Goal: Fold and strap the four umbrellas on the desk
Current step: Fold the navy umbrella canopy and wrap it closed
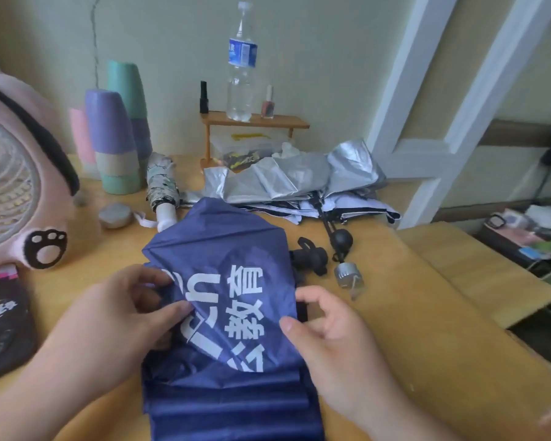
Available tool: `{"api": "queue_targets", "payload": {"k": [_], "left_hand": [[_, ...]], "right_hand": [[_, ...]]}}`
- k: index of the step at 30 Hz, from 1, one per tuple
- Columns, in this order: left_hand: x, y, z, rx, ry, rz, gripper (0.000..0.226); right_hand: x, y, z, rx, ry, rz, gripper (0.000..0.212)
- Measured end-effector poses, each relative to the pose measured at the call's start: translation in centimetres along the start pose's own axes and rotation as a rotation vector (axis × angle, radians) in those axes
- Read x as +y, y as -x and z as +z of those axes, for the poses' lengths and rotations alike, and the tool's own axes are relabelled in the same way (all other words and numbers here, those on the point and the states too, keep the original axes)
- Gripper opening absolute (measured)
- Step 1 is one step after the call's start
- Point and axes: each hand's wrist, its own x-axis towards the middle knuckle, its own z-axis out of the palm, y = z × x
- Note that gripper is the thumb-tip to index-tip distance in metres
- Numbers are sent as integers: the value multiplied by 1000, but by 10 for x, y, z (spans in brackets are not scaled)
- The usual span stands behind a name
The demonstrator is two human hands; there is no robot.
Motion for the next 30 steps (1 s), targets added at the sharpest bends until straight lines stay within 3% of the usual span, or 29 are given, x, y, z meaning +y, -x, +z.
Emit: {"api": "queue_targets", "payload": {"k": [4, 10, 12, 15, 16, 18, 20, 23, 25, 28, 30], "left_hand": [[-13, -8, 0, -4, 128, -3, 89], [-11, 1, 1, -65, 156, 3, 97], [-8, 4, 1, -66, 170, 22, 89], [-8, 6, 5, -6, 175, 62, 33], [-12, 3, 6, 6, 180, 55, 27], [-17, 1, 6, 12, 178, 65, 25], [-16, 4, 4, 46, 183, 115, 25], [-13, 7, -4, 121, 122, 326, 26], [-12, 10, -10, 71, 45, 468, 26], [-20, 10, -14, -66, 28, 430, 27], [-22, 10, -12, -150, 30, 339, 14]], "right_hand": [[1, 7, -1, -46, 2, -27, 31], [-12, -11, -8, -2, 19, -12, 26], [-24, -24, -12, -1, 78, -26, 29], [-40, -49, -17, -55, 65, 100, 39], [-43, -57, -19, -98, -26, 177, 33], [-51, -67, -21, -181, -137, 284, 23], [-51, -72, -23, -239, -115, 330, 34], [-47, -73, -24, -274, -35, 327, 40], [-47, -69, -22, -297, 33, 257, 30], [-47, -70, -14, -252, 115, 109, 14], [-45, -75, -11, -183, -19, 35, 12]]}}
